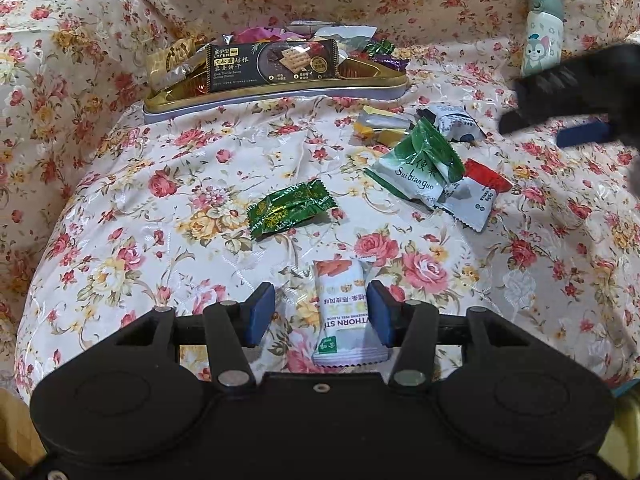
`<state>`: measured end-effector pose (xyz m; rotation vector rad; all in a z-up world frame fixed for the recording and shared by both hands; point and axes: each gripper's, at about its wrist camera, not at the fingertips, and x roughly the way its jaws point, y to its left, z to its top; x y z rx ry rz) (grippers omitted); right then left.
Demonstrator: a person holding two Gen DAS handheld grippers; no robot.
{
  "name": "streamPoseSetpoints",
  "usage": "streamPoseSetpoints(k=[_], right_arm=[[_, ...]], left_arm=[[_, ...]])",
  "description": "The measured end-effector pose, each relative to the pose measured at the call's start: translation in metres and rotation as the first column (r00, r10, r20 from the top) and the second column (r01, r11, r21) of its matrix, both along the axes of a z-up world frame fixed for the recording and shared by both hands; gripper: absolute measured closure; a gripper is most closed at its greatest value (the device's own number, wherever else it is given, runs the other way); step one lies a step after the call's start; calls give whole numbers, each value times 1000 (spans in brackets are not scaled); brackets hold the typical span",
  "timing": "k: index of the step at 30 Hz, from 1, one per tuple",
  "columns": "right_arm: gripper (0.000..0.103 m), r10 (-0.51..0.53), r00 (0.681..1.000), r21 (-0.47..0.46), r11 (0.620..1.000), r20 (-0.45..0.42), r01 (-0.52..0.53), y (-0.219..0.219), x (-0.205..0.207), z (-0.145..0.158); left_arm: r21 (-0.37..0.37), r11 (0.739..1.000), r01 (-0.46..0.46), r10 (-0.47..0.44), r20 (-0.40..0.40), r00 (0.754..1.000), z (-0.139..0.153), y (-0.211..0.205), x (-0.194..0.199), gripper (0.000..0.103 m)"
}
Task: Organize snacks
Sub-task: 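Grasp the white-orange packet with the left tool while the right tool grasps the white-blue packet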
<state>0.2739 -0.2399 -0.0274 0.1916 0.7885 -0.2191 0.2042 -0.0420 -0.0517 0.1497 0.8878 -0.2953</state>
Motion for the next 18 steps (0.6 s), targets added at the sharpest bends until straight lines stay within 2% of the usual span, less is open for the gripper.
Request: streamPoseSetpoints(k=[8,18], right_arm=[[34,17,1000,-25,1000,16,-17,6,54,-8],[31,31,998,-58,998,-54,-35,14,80,-38]], left_arm=[[-6,1000,8,-8,3,1000,0,1,0,46],[-12,1000,3,-3,2,1000,0,2,0,46]])
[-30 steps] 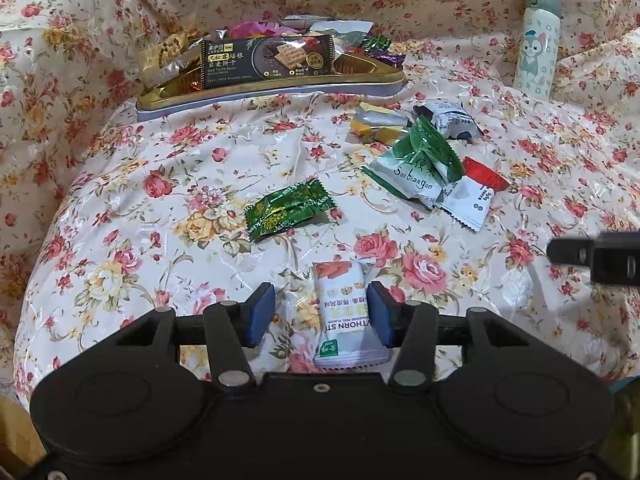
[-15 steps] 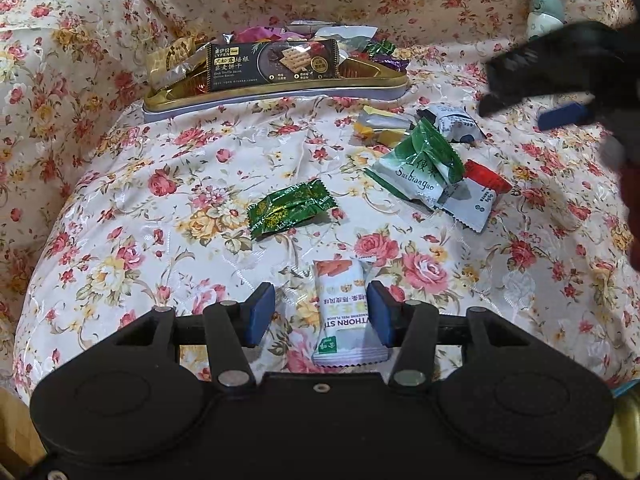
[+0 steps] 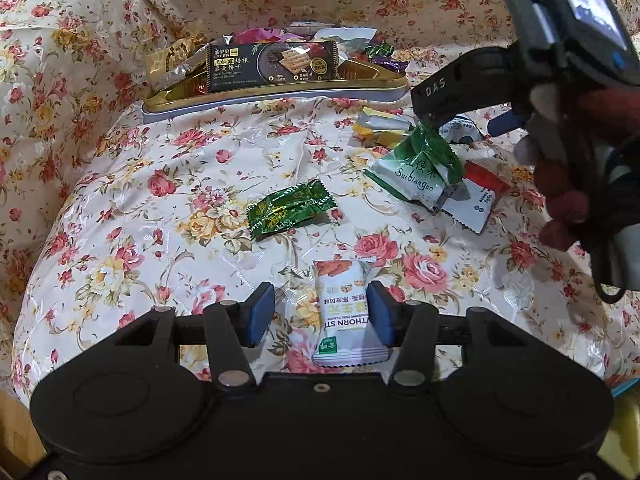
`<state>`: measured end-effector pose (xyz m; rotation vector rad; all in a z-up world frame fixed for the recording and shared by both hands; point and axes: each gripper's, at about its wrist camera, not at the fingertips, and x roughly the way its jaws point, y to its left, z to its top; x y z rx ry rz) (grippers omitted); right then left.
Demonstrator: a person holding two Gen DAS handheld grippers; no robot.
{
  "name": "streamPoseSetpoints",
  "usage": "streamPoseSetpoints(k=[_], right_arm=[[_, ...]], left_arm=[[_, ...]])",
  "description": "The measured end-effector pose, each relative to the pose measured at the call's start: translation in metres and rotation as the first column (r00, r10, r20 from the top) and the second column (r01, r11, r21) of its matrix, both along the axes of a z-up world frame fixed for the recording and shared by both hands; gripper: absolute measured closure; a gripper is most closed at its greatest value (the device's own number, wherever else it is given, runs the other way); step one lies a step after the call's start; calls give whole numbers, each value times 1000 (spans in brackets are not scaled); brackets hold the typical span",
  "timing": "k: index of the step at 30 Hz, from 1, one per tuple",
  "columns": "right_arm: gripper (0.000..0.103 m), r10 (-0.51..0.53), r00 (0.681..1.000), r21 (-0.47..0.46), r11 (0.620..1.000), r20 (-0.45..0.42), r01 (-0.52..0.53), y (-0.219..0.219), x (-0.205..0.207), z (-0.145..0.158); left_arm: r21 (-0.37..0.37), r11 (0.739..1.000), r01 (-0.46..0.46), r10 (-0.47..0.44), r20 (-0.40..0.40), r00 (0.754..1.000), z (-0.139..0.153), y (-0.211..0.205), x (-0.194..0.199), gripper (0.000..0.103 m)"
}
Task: Organize snacks
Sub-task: 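Grasp the white-orange packet with the left tool while the right tool grasps the white-blue packet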
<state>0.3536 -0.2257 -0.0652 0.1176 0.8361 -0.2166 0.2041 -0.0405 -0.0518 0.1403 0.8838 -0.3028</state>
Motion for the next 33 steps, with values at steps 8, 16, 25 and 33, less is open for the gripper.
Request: streamPoseSetpoints(k=[8,16,25,33], right_arm=[[50,-1,1000,-26,1000,-7,1,-1,3,-7],[52,-29,1000,-12,1000,-9,28,-14,-26,-1],[52,-61,998,52,997,-20,62,-34,-105,8],[52,-65,998,105,992,-14,66,-30,-164,8]], left_arm=[[-1,1000,-1,1,-3,1000,0,0,0,46],[-5,1000,-2,2,-15,1000,0,0,2,46],[-3,1000,-6,6,-36,999,0,0,7,46],[-2,1000,-17,17,-69,998,2,0,11,46]])
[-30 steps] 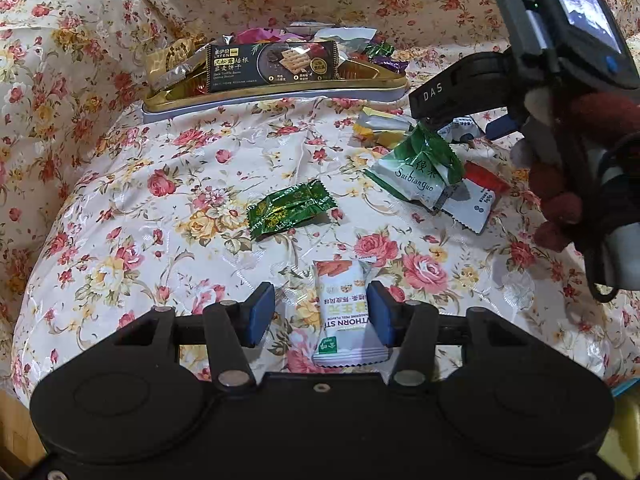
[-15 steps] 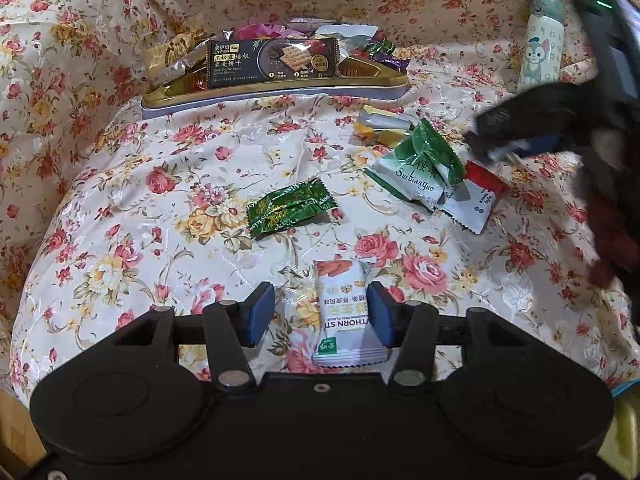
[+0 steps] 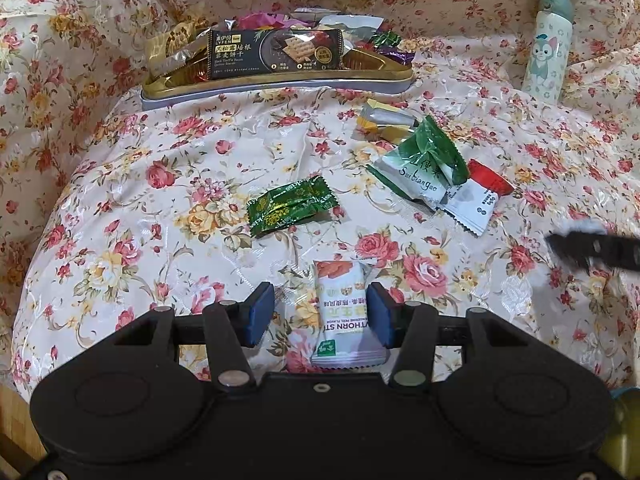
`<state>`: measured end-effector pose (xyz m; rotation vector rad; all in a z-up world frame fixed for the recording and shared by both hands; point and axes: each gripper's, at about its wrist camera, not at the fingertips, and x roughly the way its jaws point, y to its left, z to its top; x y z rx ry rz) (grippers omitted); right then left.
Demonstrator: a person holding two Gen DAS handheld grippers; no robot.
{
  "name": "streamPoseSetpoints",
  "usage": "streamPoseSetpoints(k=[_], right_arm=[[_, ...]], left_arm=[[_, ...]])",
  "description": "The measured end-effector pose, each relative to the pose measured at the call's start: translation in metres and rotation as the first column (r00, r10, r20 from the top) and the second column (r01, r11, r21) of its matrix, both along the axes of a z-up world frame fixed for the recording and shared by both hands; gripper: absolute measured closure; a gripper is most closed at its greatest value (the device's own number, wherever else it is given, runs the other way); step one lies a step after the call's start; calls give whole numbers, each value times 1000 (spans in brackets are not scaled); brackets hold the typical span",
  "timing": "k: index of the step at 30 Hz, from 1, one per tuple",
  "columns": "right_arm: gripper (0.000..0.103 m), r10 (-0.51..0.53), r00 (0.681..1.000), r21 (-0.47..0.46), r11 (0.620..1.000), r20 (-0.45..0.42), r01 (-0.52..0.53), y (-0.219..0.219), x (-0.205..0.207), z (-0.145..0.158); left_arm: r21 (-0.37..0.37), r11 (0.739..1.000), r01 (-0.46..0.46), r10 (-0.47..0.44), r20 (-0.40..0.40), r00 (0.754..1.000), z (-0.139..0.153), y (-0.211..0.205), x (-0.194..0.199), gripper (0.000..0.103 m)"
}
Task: Organize snacks
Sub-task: 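Grasp the white-orange packet with the left tool while the right tool grasps the white-blue packet, then carry both white packets over the gold tray with both tools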
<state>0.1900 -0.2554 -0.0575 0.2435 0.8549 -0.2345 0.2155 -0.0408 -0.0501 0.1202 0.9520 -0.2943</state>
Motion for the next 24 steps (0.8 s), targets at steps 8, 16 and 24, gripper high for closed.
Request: streamPoseSetpoints(k=[8,16,24], right_arm=[[52,2,1000,-27,1000,5,-2,6,-18,-9],[40,-17,1000,-96,995,18,19,7,-24,-13],[37,-17,1000,-117,993,23,19,6,-25,-12]], left_arm=[[-4,1000,-16,16,-30,999,4,1,3,57],[12,999,-38,39,-47,998,7,-1,6,67],[5,999,-53,53,-66,996,8,2,7,70]])
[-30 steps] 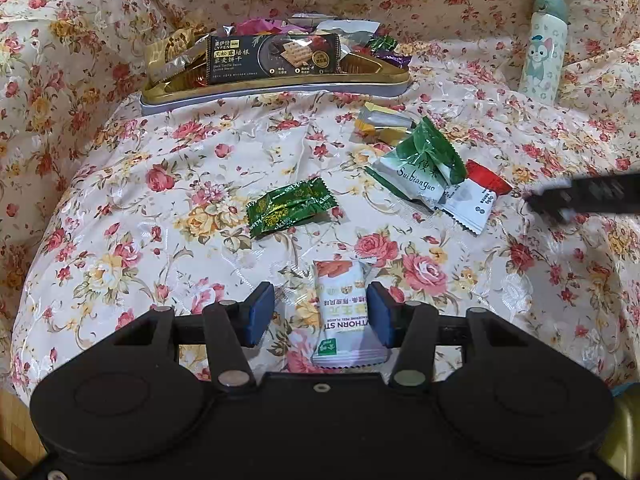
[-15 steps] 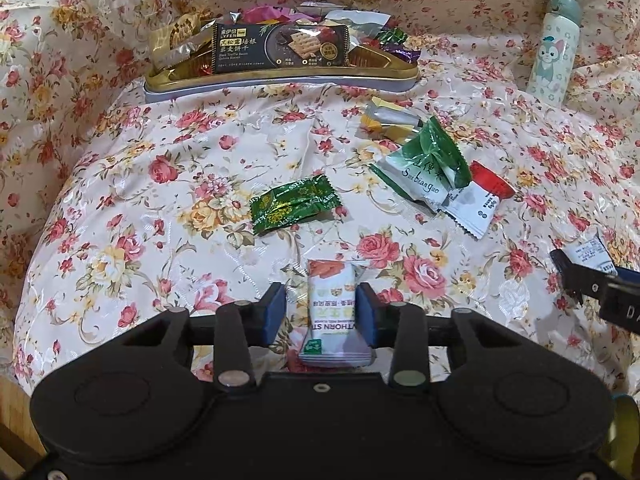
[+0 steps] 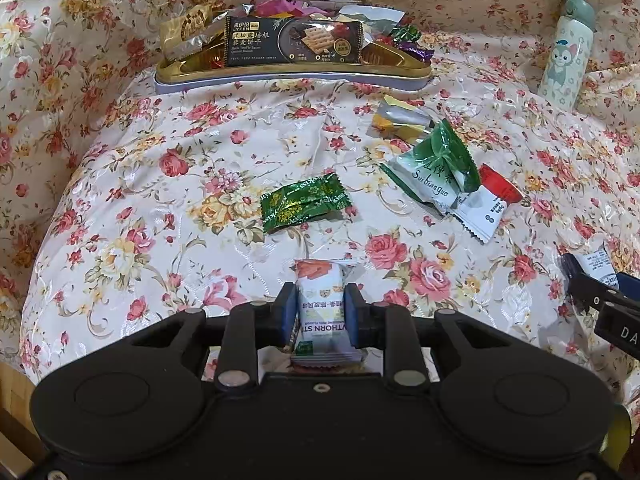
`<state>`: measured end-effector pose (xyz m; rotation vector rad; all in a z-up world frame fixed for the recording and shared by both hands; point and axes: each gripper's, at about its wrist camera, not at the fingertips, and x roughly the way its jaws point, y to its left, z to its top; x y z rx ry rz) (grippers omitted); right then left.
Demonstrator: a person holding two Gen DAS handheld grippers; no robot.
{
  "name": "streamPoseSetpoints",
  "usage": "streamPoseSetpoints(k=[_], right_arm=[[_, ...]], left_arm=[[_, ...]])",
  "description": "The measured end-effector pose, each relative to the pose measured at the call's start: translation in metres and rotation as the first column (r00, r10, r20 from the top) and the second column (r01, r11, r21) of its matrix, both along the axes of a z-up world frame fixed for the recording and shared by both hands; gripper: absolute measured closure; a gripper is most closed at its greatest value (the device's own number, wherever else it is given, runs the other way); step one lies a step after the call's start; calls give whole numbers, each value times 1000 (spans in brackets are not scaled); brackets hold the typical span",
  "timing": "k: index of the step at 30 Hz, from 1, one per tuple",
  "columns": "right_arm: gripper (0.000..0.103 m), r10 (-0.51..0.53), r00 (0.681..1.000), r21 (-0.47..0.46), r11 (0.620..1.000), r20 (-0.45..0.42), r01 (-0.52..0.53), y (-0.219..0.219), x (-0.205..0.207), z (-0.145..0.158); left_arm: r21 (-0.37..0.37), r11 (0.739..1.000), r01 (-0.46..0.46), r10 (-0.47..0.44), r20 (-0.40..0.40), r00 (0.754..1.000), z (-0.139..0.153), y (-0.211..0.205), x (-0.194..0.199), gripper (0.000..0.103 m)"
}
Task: Organize snacks
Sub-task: 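Carry both white packets over the gold tray with both tools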
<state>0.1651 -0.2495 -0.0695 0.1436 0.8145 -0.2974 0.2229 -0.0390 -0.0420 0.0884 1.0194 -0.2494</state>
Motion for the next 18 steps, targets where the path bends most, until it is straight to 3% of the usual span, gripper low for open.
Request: streamPoseSetpoints(k=[10,14,18], right_arm=[[38,19,1000,-35,999,7,-18,4,5,3],[53,30,1000,-28,999,-2,-31,5,7,1],[54,32,999,-24,999,6,-32,6,6,3]], left_arm=[[1,1000,4,-4,-4,1000,-2,-1,3,68],[-3,1000,3,-3,-8,1000,-2,-1,6,69],[-14,1000,6,-6,-7,1000,-1,2,7,74]])
